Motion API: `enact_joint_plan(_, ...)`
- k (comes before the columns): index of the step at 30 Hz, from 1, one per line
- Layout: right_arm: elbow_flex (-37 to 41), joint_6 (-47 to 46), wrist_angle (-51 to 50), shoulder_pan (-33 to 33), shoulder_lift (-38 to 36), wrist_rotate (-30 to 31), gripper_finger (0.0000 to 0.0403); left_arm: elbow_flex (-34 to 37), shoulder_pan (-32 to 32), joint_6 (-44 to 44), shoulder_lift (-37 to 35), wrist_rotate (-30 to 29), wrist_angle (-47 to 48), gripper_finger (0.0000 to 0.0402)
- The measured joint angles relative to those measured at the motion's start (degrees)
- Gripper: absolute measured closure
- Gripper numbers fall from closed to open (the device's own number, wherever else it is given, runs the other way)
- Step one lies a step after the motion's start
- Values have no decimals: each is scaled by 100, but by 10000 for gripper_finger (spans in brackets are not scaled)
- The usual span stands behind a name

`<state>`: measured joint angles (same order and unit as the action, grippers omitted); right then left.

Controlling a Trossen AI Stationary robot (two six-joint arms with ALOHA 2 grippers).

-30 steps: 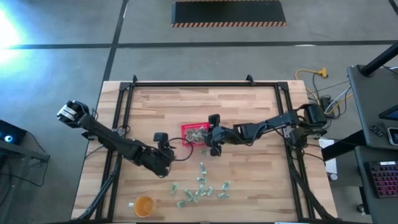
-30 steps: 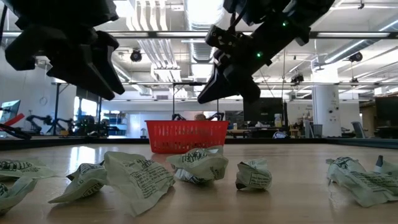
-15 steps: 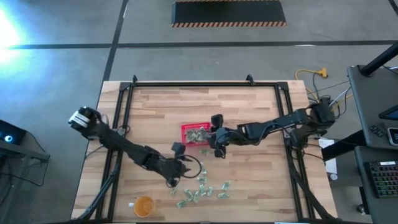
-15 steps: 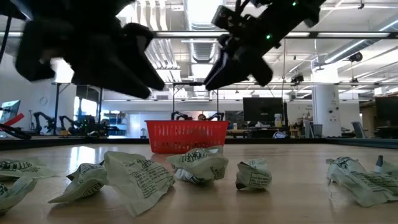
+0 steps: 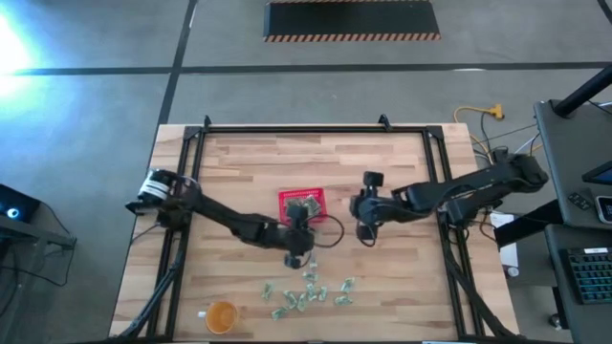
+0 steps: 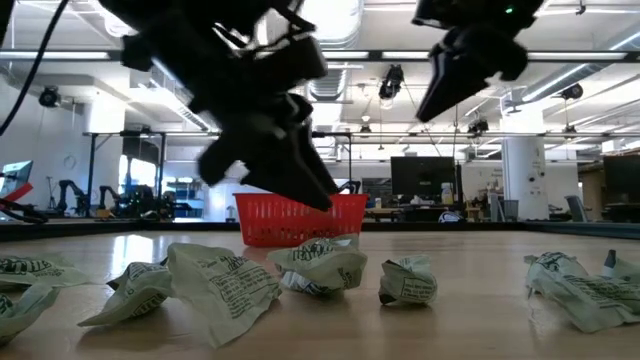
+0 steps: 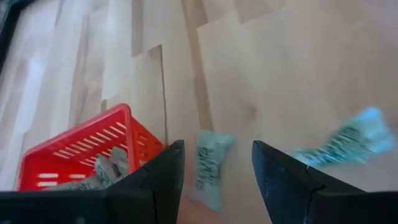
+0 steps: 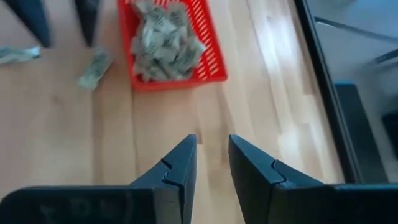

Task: Pick and place items into bin
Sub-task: Put the stevia packet into the red bin

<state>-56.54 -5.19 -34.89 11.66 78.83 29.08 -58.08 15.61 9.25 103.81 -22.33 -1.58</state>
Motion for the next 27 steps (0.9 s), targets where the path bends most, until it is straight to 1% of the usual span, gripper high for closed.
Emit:
enact_joint_plan(5,289,-170,-7,274,-250,98,317,-476,-91,2,330,40,443,231)
enact_joint_plan(8,469,-291,-15,407,-309,245,319,-701,-93,5,529,-67,771,231)
enact_joint_plan(15,835,-379,116,461,-310,268,328,-1265,-103,-122,940,-306,1647,231)
enact_joint_plan(17,901,-404,109,461,-304,269,330,-1421,-115,-147,1026,-349,1756,231)
enact_joint_plan(19,930,-407,123,461,-285,271,331,-1477,-127,-207,1029,-377,1950,231)
enact_joint_plan(21,954,-407,116,461,-296,269,331,-1485,-140,-290,1027,-376,1898,231)
enact_joint_plan(23,952,-431,146,461,-302,276,330,-1465,-148,-377,1008,-376,2042,231)
enact_joint_plan(27,952,-431,160,461,-307,281,325,-1494,-190,-635,1005,-304,2342,244)
